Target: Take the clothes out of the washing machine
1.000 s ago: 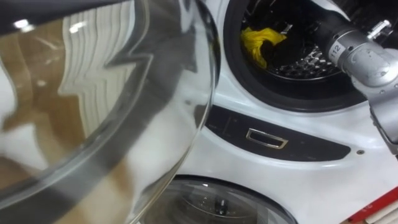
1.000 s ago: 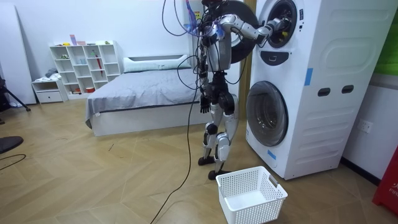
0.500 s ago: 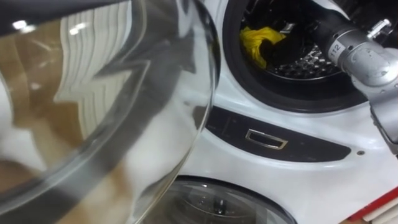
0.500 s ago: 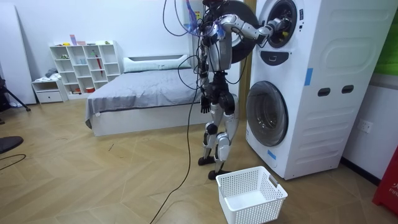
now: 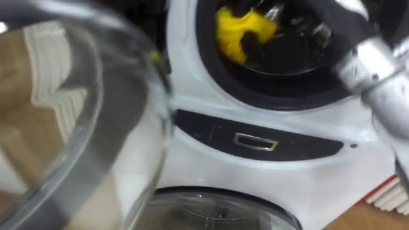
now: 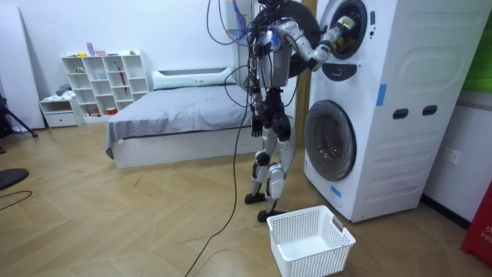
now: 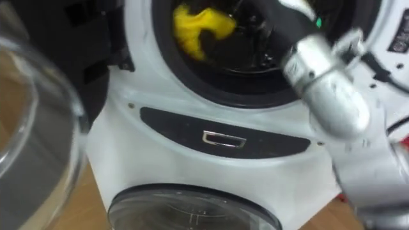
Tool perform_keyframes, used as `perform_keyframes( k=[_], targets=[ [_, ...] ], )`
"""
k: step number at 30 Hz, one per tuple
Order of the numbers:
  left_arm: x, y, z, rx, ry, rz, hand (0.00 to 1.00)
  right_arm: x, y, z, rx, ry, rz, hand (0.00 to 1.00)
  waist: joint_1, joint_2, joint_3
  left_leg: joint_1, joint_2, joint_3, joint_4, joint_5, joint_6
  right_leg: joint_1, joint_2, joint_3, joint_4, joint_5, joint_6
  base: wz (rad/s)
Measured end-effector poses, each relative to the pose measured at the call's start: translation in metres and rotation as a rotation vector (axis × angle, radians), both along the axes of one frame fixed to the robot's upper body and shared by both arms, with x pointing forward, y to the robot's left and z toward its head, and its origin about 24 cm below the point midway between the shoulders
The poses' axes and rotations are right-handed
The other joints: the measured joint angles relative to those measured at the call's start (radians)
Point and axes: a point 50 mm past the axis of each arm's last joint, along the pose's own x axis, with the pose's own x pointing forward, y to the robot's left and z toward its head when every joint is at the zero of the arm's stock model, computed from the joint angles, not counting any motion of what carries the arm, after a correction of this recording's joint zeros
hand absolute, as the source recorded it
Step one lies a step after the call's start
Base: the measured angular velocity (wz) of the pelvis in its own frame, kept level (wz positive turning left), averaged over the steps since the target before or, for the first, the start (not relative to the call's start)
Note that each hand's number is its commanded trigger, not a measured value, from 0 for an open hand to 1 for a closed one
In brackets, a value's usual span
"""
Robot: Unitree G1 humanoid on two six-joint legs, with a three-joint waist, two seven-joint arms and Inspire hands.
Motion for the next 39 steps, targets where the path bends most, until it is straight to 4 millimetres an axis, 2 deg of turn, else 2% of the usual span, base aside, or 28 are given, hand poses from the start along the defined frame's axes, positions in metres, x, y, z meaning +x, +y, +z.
perform_keyframes(
  k=[3, 5, 8, 10, 15, 17, 21, 26, 28, 30, 32, 33, 35, 37, 39],
  targets=[
    [-0.006, -0.008, -0.003, -0.021, -0.012, 0.029, 0.00, -0.007, -0.007, -0.012, 0.097, 0.047, 0.037, 1.00, -0.015, 0.020, -0.0002, 0.004, 0.000, 0.007, -0.002, 0.000, 0.000, 0.003, 0.000, 0.008, -0.002, 0.000, 0.000, -0.03],
    [-0.012, -0.009, -0.003, -0.023, -0.008, 0.036, 0.00, -0.011, -0.012, -0.021, 0.135, 0.084, 0.047, 1.00, -0.025, 0.024, -0.0018, 0.007, 0.001, 0.009, -0.003, 0.000, 0.000, 0.010, 0.001, 0.007, -0.006, 0.000, 0.000, 0.05],
    [-0.019, -0.009, -0.003, -0.022, 0.000, 0.042, 0.00, -0.016, -0.015, -0.022, 0.183, 0.106, 0.080, 1.00, -0.051, 0.024, -0.0023, -0.001, 0.002, 0.010, -0.003, 0.000, -0.001, 0.008, 0.002, 0.005, -0.015, 0.000, 0.000, 0.01],
    [-0.023, -0.008, -0.003, -0.020, 0.007, 0.044, 0.00, -0.019, -0.017, -0.026, 0.198, 0.119, 0.091, 1.00, -0.057, 0.023, -0.0033, 0.006, 0.005, 0.012, -0.008, -0.002, -0.003, 0.011, 0.006, 0.007, -0.014, 0.000, 0.000, 0.00],
    [-0.045, -0.008, -0.002, -0.017, 0.059, 0.063, 0.00, -0.034, -0.026, -0.046, 0.193, 0.192, 0.084, 1.00, -0.072, 0.011, -0.0133, 0.008, 0.009, 0.025, -0.010, -0.005, -0.003, 0.014, 0.016, 0.014, -0.008, 0.004, -0.007, -0.07],
    [-0.052, -0.010, -0.002, -0.020, 0.077, 0.073, 0.00, -0.037, -0.032, -0.049, 0.196, 0.205, 0.069, 1.00, -0.074, 0.010, -0.0130, 0.009, 0.009, 0.038, -0.007, -0.006, -0.003, 0.012, 0.016, 0.028, -0.007, 0.005, -0.008, -0.15],
    [-0.062, -0.009, -0.001, -0.017, 0.094, 0.094, 0.00, -0.043, -0.044, -0.057, 0.244, 0.227, 0.018, 1.00, -0.103, 0.012, -0.0097, 0.007, 0.006, 0.036, 0.003, -0.007, -0.001, 0.010, 0.015, 0.031, -0.003, 0.006, -0.010, -0.05],
    [-0.056, -0.008, -0.001, -0.014, 0.072, 0.087, 0.00, -0.050, -0.052, -0.060, 0.278, 0.204, -0.017, 1.00, -0.127, 0.020, -0.0053, 0.008, 0.006, 0.039, 0.004, -0.008, -0.001, 0.007, 0.017, 0.046, -0.001, 0.006, -0.010, -0.02],
    [-0.055, -0.008, -0.001, -0.014, 0.068, 0.085, 0.00, -0.055, -0.053, -0.063, 0.299, 0.205, -0.035, 1.00, -0.131, 0.024, -0.0056, 0.010, 0.008, 0.054, 0.004, -0.008, -0.002, 0.002, 0.020, 0.055, 0.001, 0.006, -0.010, -0.16],
    [-0.053, -0.008, -0.001, -0.015, 0.065, 0.083, 0.00, -0.058, -0.055, -0.068, 0.306, 0.219, -0.053, 1.00, -0.137, 0.033, -0.0009, 0.008, 0.016, 0.094, 0.003, -0.013, -0.002, -0.015, 0.028, 0.081, 0.005, 0.010, -0.013, -0.42],
    [-0.054, -0.008, -0.001, -0.015, 0.067, 0.083, 0.00, -0.061, -0.057, -0.072, 0.308, 0.228, -0.071, 1.00, -0.141, 0.041, 0.0000, 0.009, 0.022, 0.121, 0.002, -0.020, -0.005, -0.025, 0.037, 0.105, 0.007, 0.013, -0.015, -0.45],
    [-0.054, -0.009, -0.001, -0.016, 0.069, 0.080, 0.00, -0.062, -0.058, -0.074, 0.298, 0.232, -0.081, 1.00, -0.158, 0.046, 0.0020, 0.008, 0.024, 0.125, 0.002, -0.026, -0.007, -0.026, 0.040, 0.110, 0.007, 0.013, -0.015, -0.30],
    [-0.048, -0.008, -0.002, -0.013, 0.064, 0.058, 0.00, -0.066, -0.062, -0.078, 0.280, 0.243, -0.112, 1.00, -0.182, 0.049, 0.0003, 0.010, 0.027, 0.132, 0.003, -0.027, -0.007, -0.028, 0.043, 0.119, 0.008, 0.013, -0.016, -0.12],
    [-0.038, -0.008, -0.002, -0.014, 0.042, 0.049, 0.00, -0.071, -0.067, -0.085, 0.263, 0.270, -0.149, 1.00, -0.180, 0.053, -0.0012, 0.024, 0.034, 0.155, 0.001, -0.029, -0.011, -0.034, 0.053, 0.147, 0.019, 0.014, -0.017, -0.29],
    [-0.031, -0.007, -0.002, -0.017, 0.025, 0.046, 0.00, -0.078, -0.074, -0.092, 0.248, 0.305, -0.193, 1.00, -0.195, 0.053, -0.0012, 0.031, 0.043, 0.195, -0.002, -0.032, -0.016, -0.043, 0.063, 0.169, 0.025, 0.017, -0.022, -0.50]
  ],
)
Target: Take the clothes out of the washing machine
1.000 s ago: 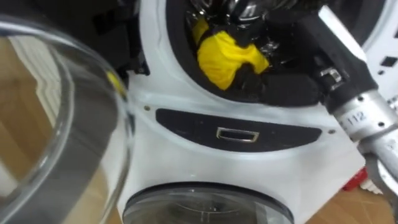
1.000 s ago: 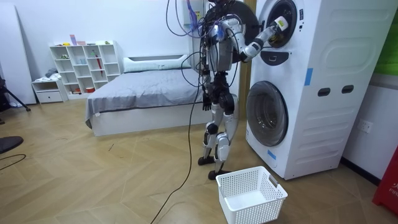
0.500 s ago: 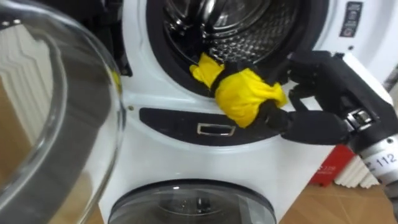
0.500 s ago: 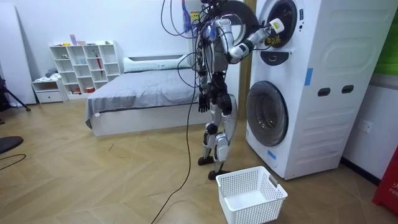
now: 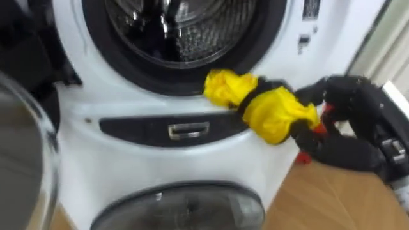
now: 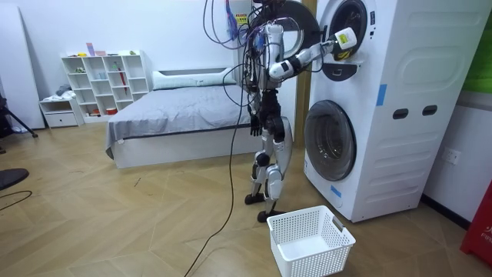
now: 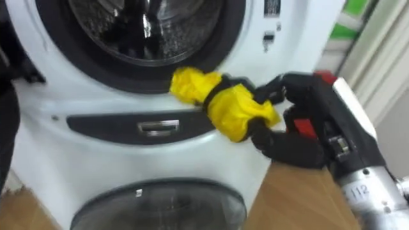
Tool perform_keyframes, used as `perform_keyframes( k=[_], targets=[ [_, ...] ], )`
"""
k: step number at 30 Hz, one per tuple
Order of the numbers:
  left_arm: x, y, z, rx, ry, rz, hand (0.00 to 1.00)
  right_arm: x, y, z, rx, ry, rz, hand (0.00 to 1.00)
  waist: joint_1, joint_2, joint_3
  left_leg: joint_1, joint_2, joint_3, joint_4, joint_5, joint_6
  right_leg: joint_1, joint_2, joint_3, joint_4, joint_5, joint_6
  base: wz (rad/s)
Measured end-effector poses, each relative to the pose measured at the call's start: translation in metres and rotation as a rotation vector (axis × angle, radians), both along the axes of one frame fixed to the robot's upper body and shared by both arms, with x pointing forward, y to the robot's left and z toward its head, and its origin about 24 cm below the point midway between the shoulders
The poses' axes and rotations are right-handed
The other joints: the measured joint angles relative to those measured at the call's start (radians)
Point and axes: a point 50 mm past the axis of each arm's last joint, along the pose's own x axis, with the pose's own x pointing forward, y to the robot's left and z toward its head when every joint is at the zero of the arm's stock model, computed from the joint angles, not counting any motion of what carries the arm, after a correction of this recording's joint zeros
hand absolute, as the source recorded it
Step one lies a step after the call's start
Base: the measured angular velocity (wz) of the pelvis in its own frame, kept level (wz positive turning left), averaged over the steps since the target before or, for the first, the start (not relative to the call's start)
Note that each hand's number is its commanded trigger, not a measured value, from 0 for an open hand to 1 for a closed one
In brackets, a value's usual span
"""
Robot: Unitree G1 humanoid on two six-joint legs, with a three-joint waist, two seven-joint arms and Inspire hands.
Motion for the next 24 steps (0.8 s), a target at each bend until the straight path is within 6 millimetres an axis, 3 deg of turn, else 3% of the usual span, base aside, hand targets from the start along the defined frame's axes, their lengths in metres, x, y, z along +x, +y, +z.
perform_keyframes(
  k=[7, 12, 16, 19, 20, 22, 24],
  targets=[
    [0.011, 0.005, 0.001, -0.015, -0.028, -0.005, 0.00, -0.013, -0.030, 0.000, -0.022, 0.025, -0.120, 1.00, -0.091, 0.001, 0.0023, 0.013, 0.030, 0.154, -0.007, -0.017, -0.024, -0.048, 0.050, 0.148, 0.012, 0.027, -0.017, -0.72],
    [0.041, 0.007, 0.003, -0.024, -0.089, -0.065, 0.00, -0.019, -0.044, -0.018, -0.021, 0.122, -0.178, 1.00, -0.159, -0.001, 0.0023, 0.004, 0.038, 0.233, 0.000, -0.026, -0.037, -0.087, 0.083, 0.225, 0.013, 0.045, -0.020, -0.50],
    [0.060, 0.002, 0.003, -0.040, -0.128, -0.119, 0.00, -0.019, -0.046, -0.030, -0.015, 0.176, -0.195, 1.00, -0.169, 0.006, 0.0040, 0.013, 0.044, 0.278, -0.002, -0.030, -0.043, -0.090, 0.099, 0.263, 0.012, 0.051, -0.020, -0.33],
    [0.072, -0.003, 0.003, -0.052, -0.142, -0.169, 0.00, -0.019, -0.051, -0.058, -0.002, 0.277, -0.228, 1.00, -0.169, 0.008, 0.0036, 0.004, 0.045, 0.285, 0.003, -0.031, -0.045, -0.108, 0.103, 0.274, 0.013, 0.056, -0.020, -0.13],
    [0.076, -0.007, 0.003, -0.062, -0.146, -0.190, 0.00, -0.020, -0.053, -0.074, 0.012, 0.339, -0.250, 1.00, -0.168, 0.015, -0.0011, -0.006, 0.045, 0.289, 0.003, -0.031, -0.045, -0.120, 0.104, 0.278, 0.013, 0.058, -0.020, -0.11],
    [0.079, -0.014, 0.001, -0.080, -0.149, -0.204, 0.00, -0.024, -0.055, -0.094, 0.030, 0.417, -0.290, 1.00, -0.158, 0.031, 0.0014, -0.010, 0.045, 0.294, 0.003, -0.031, -0.045, -0.128, 0.105, 0.282, 0.015, 0.059, -0.020, -0.13],
    [0.082, -0.020, 0.000, -0.095, -0.151, -0.225, 0.00, -0.023, -0.056, -0.112, 0.039, 0.480, -0.316, 1.00, -0.155, 0.063, 0.0025, -0.030, 0.043, 0.300, 0.007, -0.031, -0.045, -0.156, 0.107, 0.291, 0.029, 0.059, -0.019, -0.16]
  ],
)
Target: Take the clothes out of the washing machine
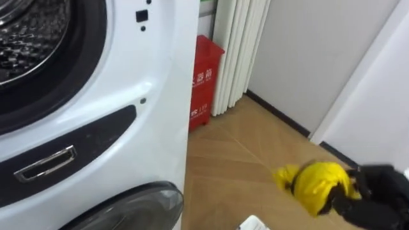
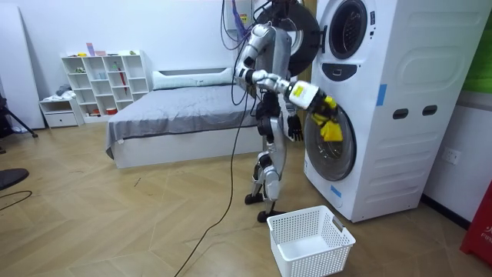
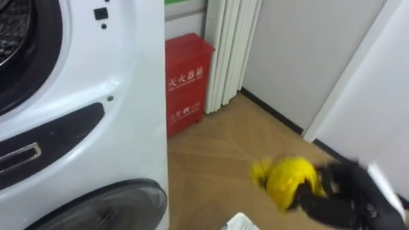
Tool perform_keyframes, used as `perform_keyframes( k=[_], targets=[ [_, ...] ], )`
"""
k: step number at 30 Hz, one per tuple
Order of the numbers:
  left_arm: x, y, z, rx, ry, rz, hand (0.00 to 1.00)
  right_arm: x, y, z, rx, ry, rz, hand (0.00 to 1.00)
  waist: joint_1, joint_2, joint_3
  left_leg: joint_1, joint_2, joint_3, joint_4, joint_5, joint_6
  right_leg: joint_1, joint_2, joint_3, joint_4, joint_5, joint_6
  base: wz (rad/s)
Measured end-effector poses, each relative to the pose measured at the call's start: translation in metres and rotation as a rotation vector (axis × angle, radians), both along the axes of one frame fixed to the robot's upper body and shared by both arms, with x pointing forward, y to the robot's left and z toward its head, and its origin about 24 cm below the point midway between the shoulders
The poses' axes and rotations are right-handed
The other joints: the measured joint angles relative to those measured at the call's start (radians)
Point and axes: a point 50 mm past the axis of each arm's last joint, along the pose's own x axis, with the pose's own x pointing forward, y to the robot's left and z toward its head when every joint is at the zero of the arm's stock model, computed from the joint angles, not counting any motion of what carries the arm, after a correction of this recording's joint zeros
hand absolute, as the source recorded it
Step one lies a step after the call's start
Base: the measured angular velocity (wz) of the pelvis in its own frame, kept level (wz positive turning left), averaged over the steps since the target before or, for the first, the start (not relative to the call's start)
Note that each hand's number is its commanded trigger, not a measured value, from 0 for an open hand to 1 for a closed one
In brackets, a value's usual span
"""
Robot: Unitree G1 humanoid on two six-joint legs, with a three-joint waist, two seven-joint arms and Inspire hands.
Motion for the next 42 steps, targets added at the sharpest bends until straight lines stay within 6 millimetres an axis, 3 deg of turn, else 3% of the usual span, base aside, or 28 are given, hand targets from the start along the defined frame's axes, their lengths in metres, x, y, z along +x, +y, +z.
perform_keyframes(
  k=[2, 5, 6, 12, 16, 17, 21, 28, 32, 38, 39, 40, 42],
  targets=[
    [0.004, -0.002, 0.000, -0.003, -0.006, -0.015, 0.00, 0.001, -0.003, -0.019, 0.034, 0.059, -0.039, 1.00, -0.003, 0.022, 0.0016, -0.014, 0.000, -0.002, 0.001, 0.001, 0.001, -0.015, 0.001, 0.000, 0.004, 0.001, 0.001, -0.03],
    [0.011, -0.003, 0.001, -0.005, -0.020, -0.021, 0.00, -0.001, -0.007, -0.046, 0.059, 0.152, -0.106, 1.00, 0.004, 0.057, -0.0030, -0.042, 0.002, -0.016, 0.016, 0.001, 0.001, -0.039, -0.002, -0.014, 0.018, -0.002, -0.002, 0.11],
    [0.012, -0.003, 0.001, -0.008, -0.026, -0.013, 0.00, 0.000, -0.007, -0.056, 0.066, 0.180, -0.126, 1.00, 0.004, 0.068, 0.0015, -0.050, 0.002, -0.026, 0.023, 0.002, 0.002, -0.042, -0.005, -0.023, 0.019, -0.002, -0.002, 0.21],
    [0.017, -0.015, 0.000, -0.029, -0.042, -0.037, 0.00, -0.003, -0.003, -0.095, 0.067, 0.316, -0.204, 1.00, 0.012, 0.105, 0.0000, -0.079, -0.001, -0.051, 0.032, 0.008, 0.007, -0.059, -0.017, -0.046, 0.018, -0.004, -0.004, 0.14],
    [0.017, -0.021, -0.002, -0.041, -0.042, -0.051, 0.00, -0.007, -0.006, -0.105, 0.070, 0.321, -0.267, 1.00, 0.032, 0.139, -0.0028, -0.093, -0.006, -0.060, 0.030, 0.010, 0.011, -0.074, -0.023, -0.055, 0.021, -0.005, -0.003, 0.08],
    [0.018, -0.022, -0.002, -0.046, -0.045, -0.050, 0.00, -0.009, -0.006, -0.107, 0.066, 0.330, -0.288, 1.00, 0.034, 0.149, -0.0080, -0.104, -0.008, -0.072, 0.030, 0.012, 0.014, -0.084, -0.028, -0.064, 0.026, -0.006, -0.001, 0.19],
    [0.025, -0.027, -0.001, -0.065, -0.075, -0.049, 0.00, 0.000, -0.004, -0.110, 0.042, 0.309, -0.331, 1.00, 0.032, 0.170, -0.0057, -0.150, -0.025, -0.095, 0.033, 0.022, 0.025, -0.137, -0.045, -0.086, 0.057, -0.024, 0.004, 0.18],
    [0.034, -0.034, 0.000, -0.097, -0.120, -0.032, 0.00, 0.009, -0.003, -0.116, 0.034, 0.293, -0.367, 1.00, 0.040, 0.192, 0.0071, -0.179, -0.043, -0.108, 0.028, 0.032, 0.035, -0.182, -0.062, -0.098, 0.099, -0.042, 0.011, 0.09],
    [0.035, -0.036, 0.001, -0.110, -0.134, -0.014, 0.00, 0.009, -0.003, -0.118, 0.017, 0.285, -0.391, 1.00, 0.039, 0.203, 0.0069, -0.209, -0.056, -0.107, 0.028, 0.035, 0.039, -0.229, -0.068, -0.093, 0.135, -0.057, 0.014, 0.00],
    [0.034, -0.044, -0.001, -0.127, -0.119, -0.053, 0.00, 0.009, 0.000, -0.118, -0.025, 0.278, -0.415, 1.00, 0.036, 0.202, 0.0077, -0.246, -0.067, -0.103, 0.027, 0.039, 0.044, -0.282, -0.072, -0.085, 0.165, -0.064, 0.018, -0.01],
    [0.033, -0.045, -0.002, -0.130, -0.118, -0.054, 0.00, 0.010, 0.000, -0.118, -0.023, 0.269, -0.432, 0.71, 0.036, 0.202, 0.0077, -0.251, -0.069, -0.103, 0.028, 0.039, 0.045, -0.288, -0.074, -0.086, 0.168, -0.066, 0.019, 0.03],
    [0.034, -0.046, -0.002, -0.133, -0.118, -0.054, 0.00, 0.011, 0.000, -0.117, -0.023, 0.263, -0.438, 0.52, 0.035, 0.201, 0.0079, -0.255, -0.071, -0.103, 0.028, 0.040, 0.046, -0.293, -0.076, -0.086, 0.175, -0.069, 0.020, 0.05],
    [0.034, -0.050, -0.002, -0.144, -0.119, -0.051, 0.00, 0.016, -0.001, -0.113, -0.029, 0.235, -0.456, 0.40, 0.032, 0.200, 0.0081, -0.265, -0.079, -0.103, 0.027, 0.043, 0.050, -0.311, -0.082, -0.087, 0.191, -0.075, 0.023, 0.05]
  ],
)
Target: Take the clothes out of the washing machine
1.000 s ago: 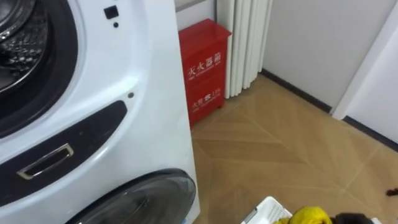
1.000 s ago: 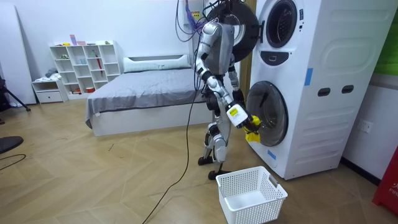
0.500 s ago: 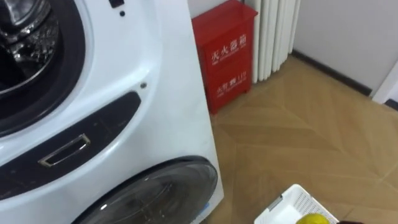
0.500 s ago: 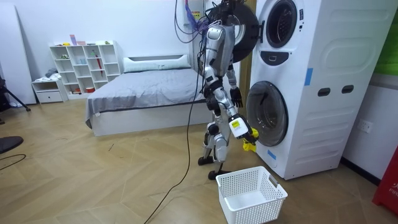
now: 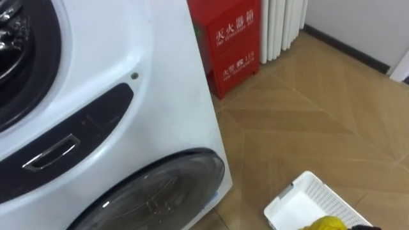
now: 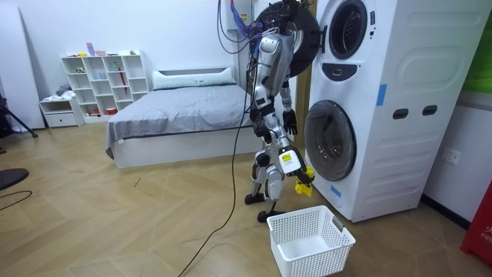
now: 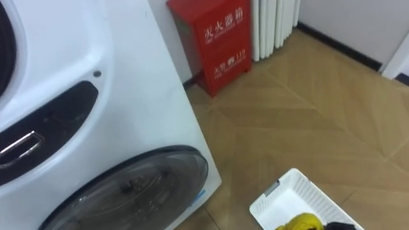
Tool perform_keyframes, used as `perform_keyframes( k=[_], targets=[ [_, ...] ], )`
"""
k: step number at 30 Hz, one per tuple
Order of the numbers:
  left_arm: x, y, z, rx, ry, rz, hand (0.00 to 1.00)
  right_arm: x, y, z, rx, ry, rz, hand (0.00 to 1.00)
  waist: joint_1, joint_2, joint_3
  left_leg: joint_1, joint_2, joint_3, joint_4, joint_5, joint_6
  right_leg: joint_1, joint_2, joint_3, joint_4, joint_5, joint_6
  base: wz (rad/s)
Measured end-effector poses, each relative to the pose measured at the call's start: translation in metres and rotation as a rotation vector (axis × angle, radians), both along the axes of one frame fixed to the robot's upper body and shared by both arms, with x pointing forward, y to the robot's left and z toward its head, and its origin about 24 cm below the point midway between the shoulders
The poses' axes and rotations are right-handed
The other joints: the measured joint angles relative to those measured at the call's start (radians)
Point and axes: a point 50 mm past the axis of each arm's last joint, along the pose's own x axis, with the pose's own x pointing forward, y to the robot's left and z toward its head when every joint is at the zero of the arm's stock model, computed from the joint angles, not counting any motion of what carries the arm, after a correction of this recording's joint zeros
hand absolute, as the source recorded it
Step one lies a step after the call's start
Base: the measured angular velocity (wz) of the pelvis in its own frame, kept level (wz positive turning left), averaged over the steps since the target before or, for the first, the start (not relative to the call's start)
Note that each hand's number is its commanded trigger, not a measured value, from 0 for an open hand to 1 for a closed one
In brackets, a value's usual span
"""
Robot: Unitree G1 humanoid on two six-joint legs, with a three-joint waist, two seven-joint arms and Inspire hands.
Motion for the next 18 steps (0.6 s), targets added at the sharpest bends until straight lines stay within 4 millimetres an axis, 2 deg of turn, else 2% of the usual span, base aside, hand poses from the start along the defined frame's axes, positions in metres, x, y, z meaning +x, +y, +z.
perform_keyframes(
  k=[1, 2, 3, 13, 18],
  targets=[
    [0.000, -0.001, 0.000, -0.005, -0.001, 0.010, 0.00, 0.002, 0.000, 0.001, -0.003, -0.008, -0.003, 0.20, -0.003, 0.000, 0.0002, -0.003, -0.002, 0.000, 0.000, 0.001, 0.001, -0.004, -0.002, -0.001, 0.004, -0.002, 0.001, 0.05],
    [0.001, -0.001, 0.000, -0.013, -0.003, 0.026, 0.00, 0.005, -0.001, 0.004, -0.012, -0.022, -0.015, 0.05, -0.003, 0.000, 0.0002, -0.007, -0.004, 0.000, 0.000, 0.002, 0.003, -0.008, -0.004, -0.001, 0.005, -0.002, 0.001, 0.07],
    [0.001, -0.001, 0.000, -0.016, -0.004, 0.034, 0.00, 0.007, -0.002, 0.005, -0.019, -0.032, -0.025, 0.00, -0.003, -0.001, 0.0002, -0.007, -0.005, 0.000, 0.000, 0.003, 0.004, -0.007, -0.005, -0.003, 0.006, -0.002, 0.001, 0.06],
    [0.001, -0.001, 0.000, -0.004, -0.004, 0.037, 0.00, 0.017, -0.003, 0.019, -0.058, -0.113, -0.050, 0.00, -0.005, -0.003, 0.0017, -0.008, -0.007, -0.001, 0.001, 0.004, 0.007, -0.007, -0.011, -0.009, 0.007, -0.005, 0.005, 0.02],
    [0.000, -0.001, 0.000, -0.005, 0.000, 0.035, 0.00, 0.022, -0.013, 0.029, -0.098, -0.147, -0.066, 0.00, -0.005, -0.003, 0.0017, -0.010, -0.008, -0.001, 0.002, 0.004, 0.007, -0.008, -0.013, -0.010, 0.007, -0.006, 0.006, 0.00]
  ],
)
